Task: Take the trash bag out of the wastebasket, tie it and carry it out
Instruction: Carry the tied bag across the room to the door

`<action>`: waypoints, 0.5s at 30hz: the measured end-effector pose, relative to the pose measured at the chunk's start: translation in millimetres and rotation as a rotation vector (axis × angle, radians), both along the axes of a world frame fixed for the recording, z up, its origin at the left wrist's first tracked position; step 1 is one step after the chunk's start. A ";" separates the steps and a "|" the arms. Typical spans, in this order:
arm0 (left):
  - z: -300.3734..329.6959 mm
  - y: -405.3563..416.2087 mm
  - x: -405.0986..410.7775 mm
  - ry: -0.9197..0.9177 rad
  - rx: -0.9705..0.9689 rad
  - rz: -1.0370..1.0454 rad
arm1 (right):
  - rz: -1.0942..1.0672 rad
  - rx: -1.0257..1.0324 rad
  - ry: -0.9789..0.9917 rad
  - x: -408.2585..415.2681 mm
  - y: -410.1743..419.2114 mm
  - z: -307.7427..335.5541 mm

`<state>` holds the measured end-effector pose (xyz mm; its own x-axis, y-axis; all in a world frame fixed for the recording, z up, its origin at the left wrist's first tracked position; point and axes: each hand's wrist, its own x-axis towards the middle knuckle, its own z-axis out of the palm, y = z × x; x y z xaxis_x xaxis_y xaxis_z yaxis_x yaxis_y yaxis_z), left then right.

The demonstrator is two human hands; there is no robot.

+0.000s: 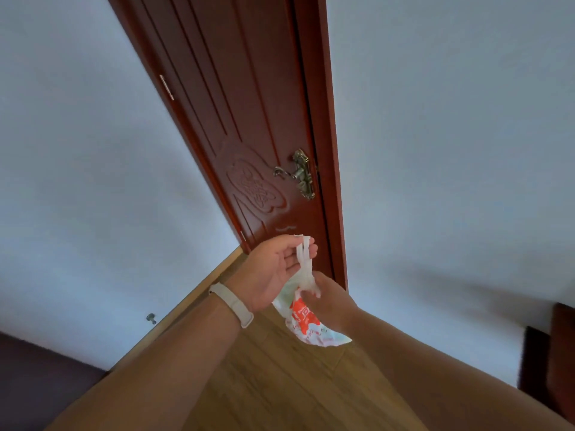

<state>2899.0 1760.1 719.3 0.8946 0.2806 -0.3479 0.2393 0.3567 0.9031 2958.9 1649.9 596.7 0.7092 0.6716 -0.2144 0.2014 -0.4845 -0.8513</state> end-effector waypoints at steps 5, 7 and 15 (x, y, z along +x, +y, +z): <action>-20.1 21.0 43.2 0.048 -0.036 -0.103 | -0.135 -0.059 0.035 25.1 11.0 -15.7; -29.6 31.0 60.4 0.056 -0.070 -0.159 | -0.199 -0.082 0.035 34.3 16.2 -21.8; -52.1 76.2 132.0 0.073 -0.288 -0.488 | -0.499 -0.213 0.030 65.4 44.2 -30.8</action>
